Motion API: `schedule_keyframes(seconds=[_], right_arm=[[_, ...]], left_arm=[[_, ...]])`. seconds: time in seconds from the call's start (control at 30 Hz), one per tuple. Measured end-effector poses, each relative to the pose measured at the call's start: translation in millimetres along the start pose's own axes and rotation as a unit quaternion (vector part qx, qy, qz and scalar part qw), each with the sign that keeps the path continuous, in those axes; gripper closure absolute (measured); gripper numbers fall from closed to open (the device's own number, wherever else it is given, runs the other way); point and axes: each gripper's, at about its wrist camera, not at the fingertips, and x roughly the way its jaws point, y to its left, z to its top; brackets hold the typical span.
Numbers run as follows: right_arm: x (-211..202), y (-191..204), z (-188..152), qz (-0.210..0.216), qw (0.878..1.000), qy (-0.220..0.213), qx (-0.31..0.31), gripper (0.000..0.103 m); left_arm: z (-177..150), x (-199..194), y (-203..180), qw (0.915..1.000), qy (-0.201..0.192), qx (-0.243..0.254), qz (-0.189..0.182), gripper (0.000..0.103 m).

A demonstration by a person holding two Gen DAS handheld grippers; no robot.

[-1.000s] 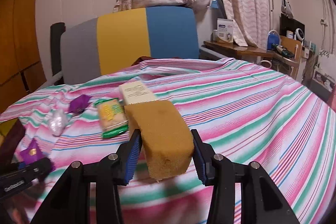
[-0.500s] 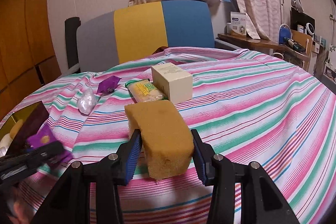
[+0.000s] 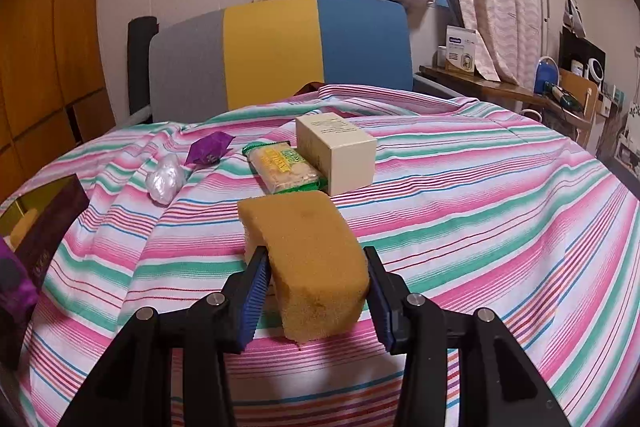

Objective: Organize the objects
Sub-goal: 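Carry the purple packet into the tin and open the left gripper while the right carries the sponge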

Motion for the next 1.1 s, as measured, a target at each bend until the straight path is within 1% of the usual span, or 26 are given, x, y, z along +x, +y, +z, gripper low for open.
schedule_keyframes(seconds=[0.2, 0.27, 0.4, 0.57, 0.67, 0.7, 0.77, 0.9, 1.0, 1.03, 1.1], right_arm=[[0, 9, 2, 0.002, 1.000, 0.010, -0.019, 0.057], [-2, 12, 3, 0.006, 1.000, 0.013, -0.014, 0.057], [-15, 21, 3, 0.040, 0.999, 0.008, 0.022, 0.057], [-31, 51, 6, 0.093, 0.995, 0.007, 0.045, 0.058], [-41, 75, 12, 0.129, 0.991, 0.002, 0.040, 0.058], [-46, 87, 13, 0.146, 0.989, 0.002, 0.033, 0.058], [-51, 103, 15, 0.166, 0.986, 0.003, 0.020, 0.058], [-63, 137, 18, 0.207, 0.978, 0.004, -0.004, 0.058], [-71, 158, 20, 0.232, 0.973, 0.008, -0.015, 0.058], [-74, 164, 21, 0.240, 0.970, 0.008, -0.018, 0.058], [-78, 174, 21, 0.252, 0.967, 0.008, -0.027, 0.058]], left_arm=[[10, -33, 37, 0.9987, -0.020, -0.044, 0.013, 0.065], [13, -44, 52, 0.9975, -0.028, -0.061, 0.020, 0.065], [20, -62, 84, 0.9937, -0.045, -0.093, 0.043, 0.065], [26, -74, 122, 0.9876, -0.056, -0.126, 0.075, 0.065], [30, -81, 150, 0.9814, -0.064, -0.154, 0.094, 0.065], [31, -83, 159, 0.9789, -0.068, -0.164, 0.101, 0.065], [33, -87, 179, 0.9733, -0.074, -0.181, 0.120, 0.065], [37, -82, 218, 0.9621, -0.057, -0.223, 0.146, 0.065], [37, -76, 242, 0.9560, -0.039, -0.250, 0.148, 0.066], [38, -72, 248, 0.9547, -0.028, -0.259, 0.145, 0.066], [37, -70, 258, 0.9497, -0.026, -0.280, 0.137, 0.066]])
